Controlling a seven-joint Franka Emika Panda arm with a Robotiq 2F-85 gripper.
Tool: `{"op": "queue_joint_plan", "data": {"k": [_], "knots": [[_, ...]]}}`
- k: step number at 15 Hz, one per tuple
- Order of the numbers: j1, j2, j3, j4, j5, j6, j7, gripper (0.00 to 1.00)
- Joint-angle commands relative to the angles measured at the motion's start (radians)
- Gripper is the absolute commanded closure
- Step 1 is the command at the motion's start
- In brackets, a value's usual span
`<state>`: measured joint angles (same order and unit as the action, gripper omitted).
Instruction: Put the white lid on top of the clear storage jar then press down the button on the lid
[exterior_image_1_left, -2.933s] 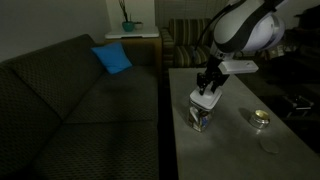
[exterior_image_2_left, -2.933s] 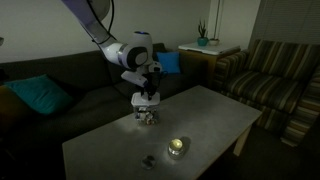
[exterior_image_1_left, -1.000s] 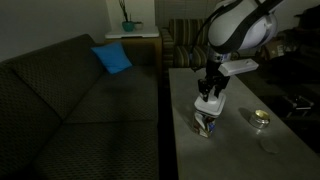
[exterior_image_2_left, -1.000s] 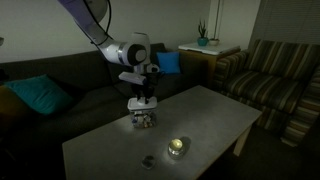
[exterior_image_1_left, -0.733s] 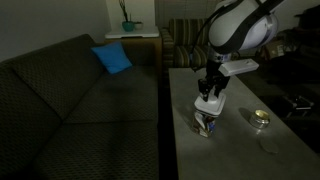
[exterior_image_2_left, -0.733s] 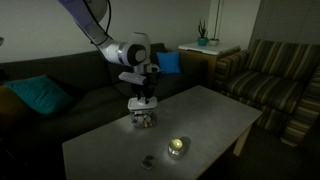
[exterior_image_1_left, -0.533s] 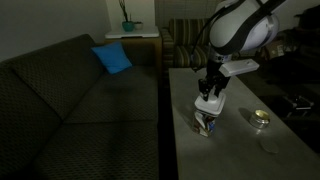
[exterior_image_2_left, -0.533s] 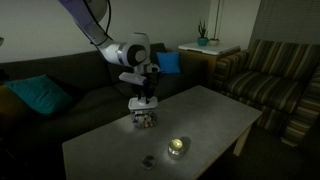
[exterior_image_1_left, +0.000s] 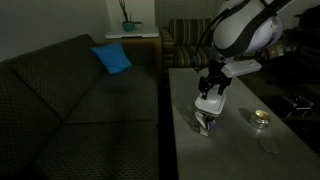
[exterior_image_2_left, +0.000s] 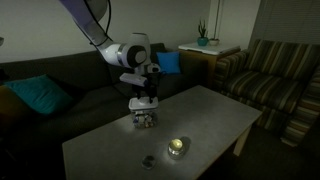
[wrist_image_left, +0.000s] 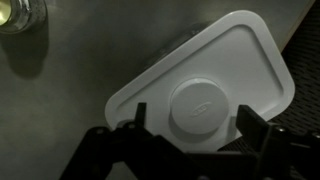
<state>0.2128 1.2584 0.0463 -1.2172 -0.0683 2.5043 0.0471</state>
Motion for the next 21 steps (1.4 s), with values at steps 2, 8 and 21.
{"op": "queue_joint_plan", "data": {"k": [2,8,21], "knots": [[-0.003,-0.069,-0.012,-0.102,-0.012,0.06,-0.007,0.0],[-0.003,-0.159,-0.004,-0.22,-0.02,0.144,-0.033,0.0],[0.011,-0.226,-0.013,-0.304,-0.023,0.208,-0.035,0.0]]}}
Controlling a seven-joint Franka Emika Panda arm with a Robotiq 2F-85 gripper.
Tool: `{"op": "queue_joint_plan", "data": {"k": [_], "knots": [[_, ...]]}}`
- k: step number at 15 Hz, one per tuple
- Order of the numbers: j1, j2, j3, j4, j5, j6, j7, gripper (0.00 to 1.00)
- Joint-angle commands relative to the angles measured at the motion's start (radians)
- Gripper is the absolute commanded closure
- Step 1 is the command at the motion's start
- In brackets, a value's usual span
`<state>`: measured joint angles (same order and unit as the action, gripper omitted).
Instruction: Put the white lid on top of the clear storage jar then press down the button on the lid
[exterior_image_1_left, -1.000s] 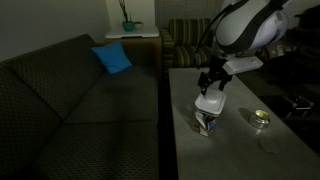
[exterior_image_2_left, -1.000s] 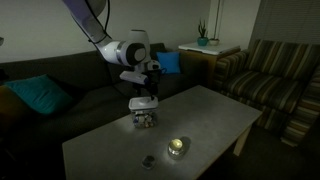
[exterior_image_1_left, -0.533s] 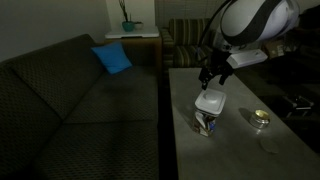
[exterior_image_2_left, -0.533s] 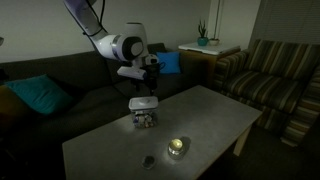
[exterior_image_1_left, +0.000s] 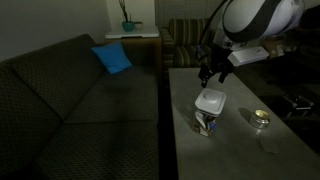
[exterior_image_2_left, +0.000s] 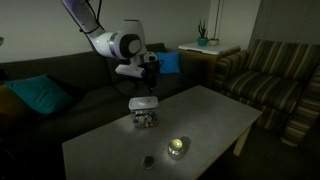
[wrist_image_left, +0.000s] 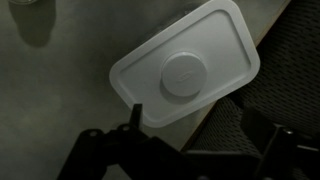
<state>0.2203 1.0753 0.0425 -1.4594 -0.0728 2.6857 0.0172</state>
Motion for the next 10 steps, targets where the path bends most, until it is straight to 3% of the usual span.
{"op": "queue_joint_plan", "data": {"k": [1,3,4,6,10], "knots": [[0.004,-0.046,-0.01,-0.064,-0.019,0.029,-0.006,0.0],[0.005,-0.043,-0.014,-0.065,-0.024,0.044,-0.008,0.01],[0.005,-0.041,-0.014,-0.062,-0.027,0.047,-0.012,0.26],[0.009,-0.038,-0.019,-0.062,-0.041,0.063,-0.02,0.29],[0.013,-0.038,-0.022,-0.071,-0.069,0.081,-0.022,0.57]]}}
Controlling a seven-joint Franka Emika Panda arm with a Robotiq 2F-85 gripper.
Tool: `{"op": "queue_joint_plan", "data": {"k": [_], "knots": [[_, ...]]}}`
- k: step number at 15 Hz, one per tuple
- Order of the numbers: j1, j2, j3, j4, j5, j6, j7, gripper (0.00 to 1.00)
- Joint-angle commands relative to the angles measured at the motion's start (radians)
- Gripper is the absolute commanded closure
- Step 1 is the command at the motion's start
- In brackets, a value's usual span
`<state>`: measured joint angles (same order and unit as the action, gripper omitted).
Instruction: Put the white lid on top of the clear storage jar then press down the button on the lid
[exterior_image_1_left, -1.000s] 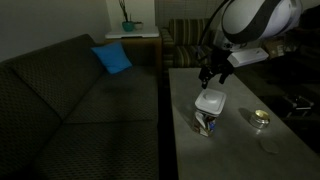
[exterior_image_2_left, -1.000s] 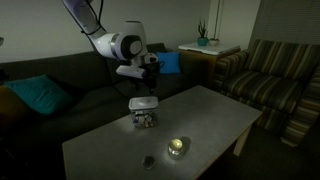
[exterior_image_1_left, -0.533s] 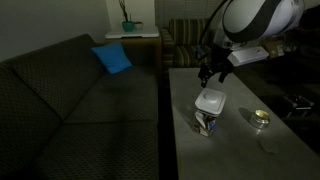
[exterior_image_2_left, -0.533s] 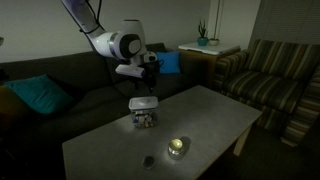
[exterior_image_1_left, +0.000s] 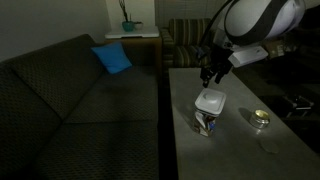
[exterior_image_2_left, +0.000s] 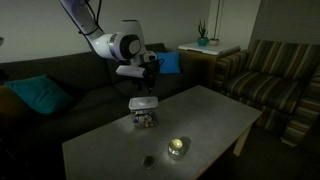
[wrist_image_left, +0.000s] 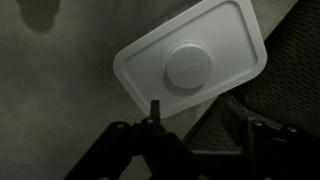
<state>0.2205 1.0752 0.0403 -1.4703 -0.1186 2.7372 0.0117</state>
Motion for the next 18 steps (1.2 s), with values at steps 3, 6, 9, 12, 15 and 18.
{"op": "queue_joint_plan", "data": {"k": [3,6,9,12,15,18], "knots": [[0.021,-0.042,-0.022,-0.088,-0.047,0.055,-0.026,0.79],[0.026,-0.036,-0.017,-0.107,-0.064,0.071,-0.036,1.0],[0.027,-0.032,-0.015,-0.127,-0.068,0.095,-0.046,1.0],[0.031,-0.02,-0.023,-0.127,-0.065,0.105,-0.039,1.0],[0.024,0.006,-0.019,-0.104,-0.062,0.114,-0.047,1.0],[0.024,0.018,-0.021,-0.091,-0.062,0.118,-0.049,1.0]]}}
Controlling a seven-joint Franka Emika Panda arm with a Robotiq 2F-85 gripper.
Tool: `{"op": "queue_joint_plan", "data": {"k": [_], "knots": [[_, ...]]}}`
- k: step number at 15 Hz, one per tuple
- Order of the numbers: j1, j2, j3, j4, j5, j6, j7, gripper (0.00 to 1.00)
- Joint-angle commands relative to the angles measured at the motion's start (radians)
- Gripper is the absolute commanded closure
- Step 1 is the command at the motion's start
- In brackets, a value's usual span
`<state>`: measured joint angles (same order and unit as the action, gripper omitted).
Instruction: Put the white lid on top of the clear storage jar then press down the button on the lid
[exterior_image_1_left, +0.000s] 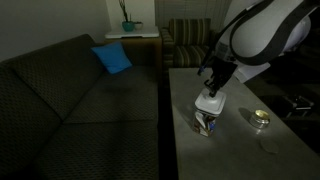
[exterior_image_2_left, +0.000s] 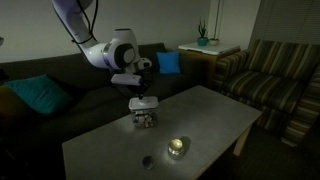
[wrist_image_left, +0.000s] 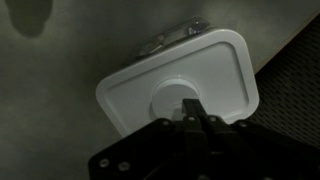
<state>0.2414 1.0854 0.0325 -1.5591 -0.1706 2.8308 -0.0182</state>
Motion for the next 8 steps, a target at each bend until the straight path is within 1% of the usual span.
{"op": "queue_joint_plan", "data": {"k": [1,8], "knots": [[0.0,0.016,-0.01,0.009,-0.008,0.014,-0.022,1.0],[-0.015,0.098,0.004,0.096,0.0,-0.048,-0.043,1.0]]}}
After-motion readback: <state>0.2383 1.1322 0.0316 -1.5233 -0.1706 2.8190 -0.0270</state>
